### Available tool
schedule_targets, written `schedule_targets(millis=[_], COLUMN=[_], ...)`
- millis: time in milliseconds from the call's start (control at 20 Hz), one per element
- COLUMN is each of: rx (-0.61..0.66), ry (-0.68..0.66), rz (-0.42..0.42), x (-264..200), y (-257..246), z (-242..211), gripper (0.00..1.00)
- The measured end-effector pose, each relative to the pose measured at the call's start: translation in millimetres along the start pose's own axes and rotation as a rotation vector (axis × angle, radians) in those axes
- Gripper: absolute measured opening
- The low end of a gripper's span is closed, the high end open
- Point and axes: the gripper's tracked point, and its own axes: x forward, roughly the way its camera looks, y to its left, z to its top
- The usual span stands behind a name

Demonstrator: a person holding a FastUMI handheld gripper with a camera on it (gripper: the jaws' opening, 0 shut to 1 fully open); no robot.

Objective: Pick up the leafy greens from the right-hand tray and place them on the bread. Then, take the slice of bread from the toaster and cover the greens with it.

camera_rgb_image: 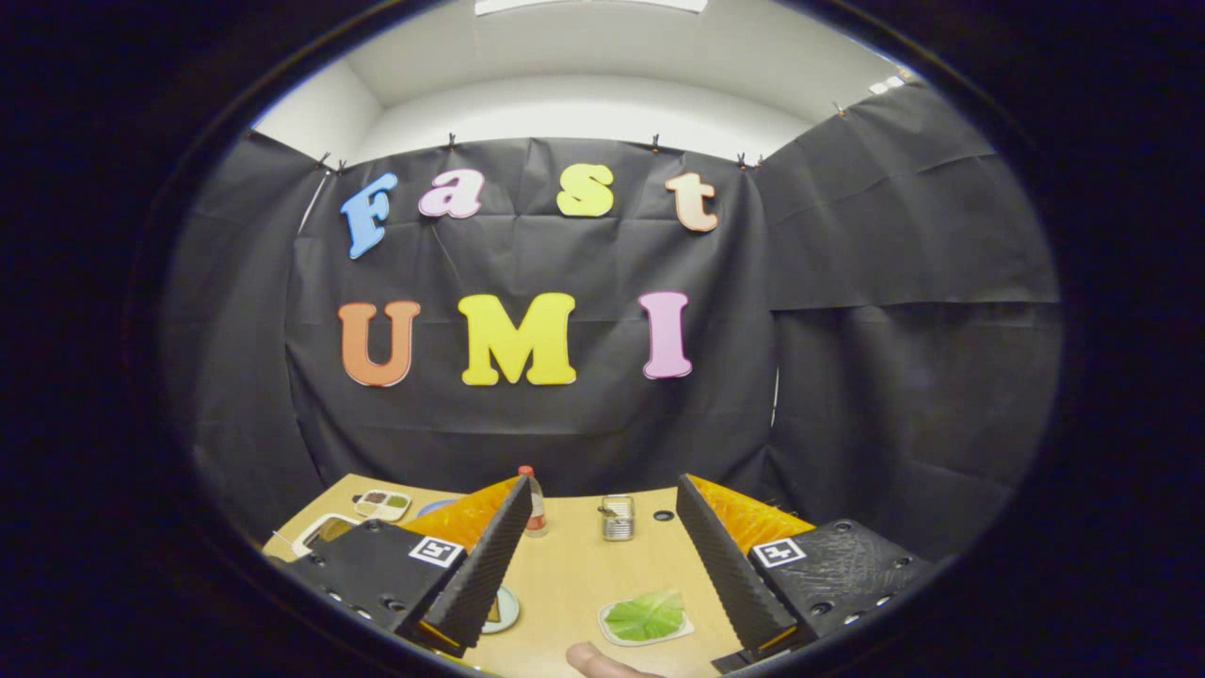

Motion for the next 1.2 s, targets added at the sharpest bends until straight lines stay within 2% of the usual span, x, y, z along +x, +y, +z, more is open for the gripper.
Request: schedule_targets(millis=[300,600,850,1200], rx=[-0.029,-0.057,-0.069,-0.04], ry=[0.013,0.11,0.244,0.506], rz=[0.057,0.105,0.085,0.145], x=[32.0,82.4,124.4,153.0], y=[-16.2,-53.0,-96.5,-122.1], z=[-22.1,-73.2,-143.6,-260.5], gripper=[0.95,0.95,0.95,0.96])
